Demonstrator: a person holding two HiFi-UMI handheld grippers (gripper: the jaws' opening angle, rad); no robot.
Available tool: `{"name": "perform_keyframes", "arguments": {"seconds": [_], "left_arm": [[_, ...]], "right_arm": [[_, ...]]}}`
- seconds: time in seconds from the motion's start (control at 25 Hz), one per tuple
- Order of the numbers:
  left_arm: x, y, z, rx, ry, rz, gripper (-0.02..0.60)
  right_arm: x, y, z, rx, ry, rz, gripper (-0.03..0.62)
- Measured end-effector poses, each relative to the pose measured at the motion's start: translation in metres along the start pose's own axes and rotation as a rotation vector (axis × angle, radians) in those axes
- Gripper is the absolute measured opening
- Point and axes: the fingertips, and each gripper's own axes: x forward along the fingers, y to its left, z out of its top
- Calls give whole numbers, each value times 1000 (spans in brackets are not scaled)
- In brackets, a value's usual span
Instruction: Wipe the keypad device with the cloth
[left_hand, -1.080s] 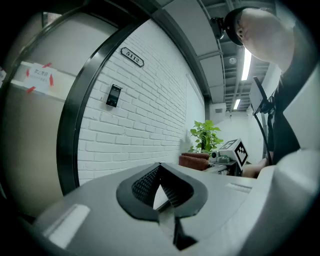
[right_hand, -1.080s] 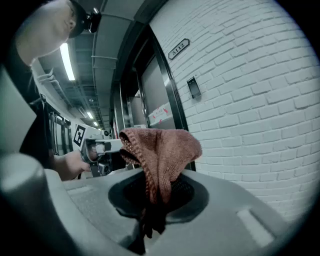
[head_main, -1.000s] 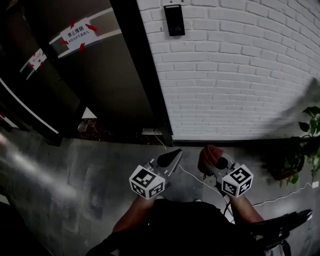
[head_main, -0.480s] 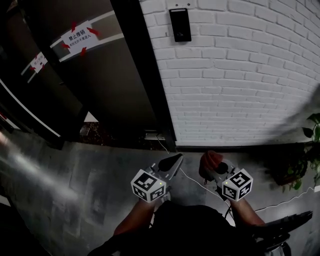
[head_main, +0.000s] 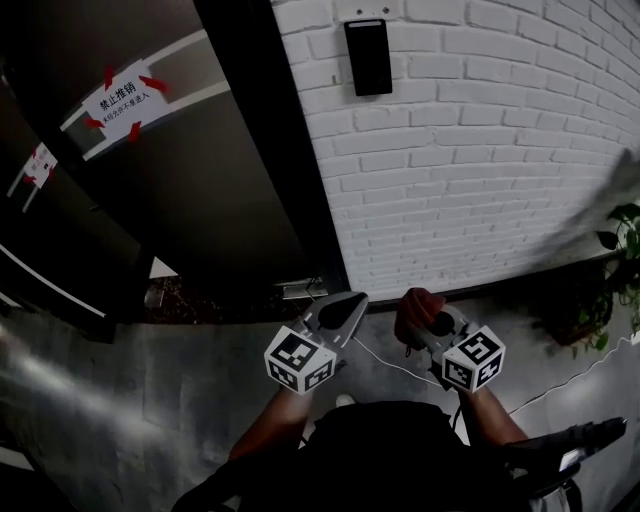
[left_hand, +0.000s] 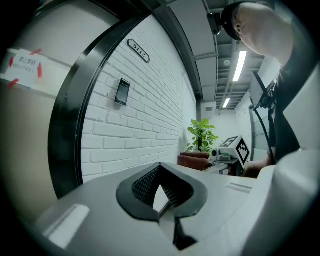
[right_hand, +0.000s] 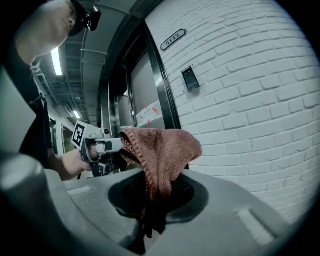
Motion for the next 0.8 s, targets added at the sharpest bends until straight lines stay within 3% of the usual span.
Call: {"name": "perform_keyframes", "arguments": {"seconds": [0.2,0.44,0.64,0.8], "left_arm": [[-4,33,3,16,12,-89,17],[4,58,13,2,-17,-135,17],[21,61,17,-14,-27,-134,17],[34,57,28,-41,-60,-112,17]], "right_arm": [[31,1,6,5,-22,-97,47],[47,-8,32,-1,-36,-156,46],[55,-38,73,-40,-67,-128,48],[62,-62,136,-187,-89,-95,46]]}}
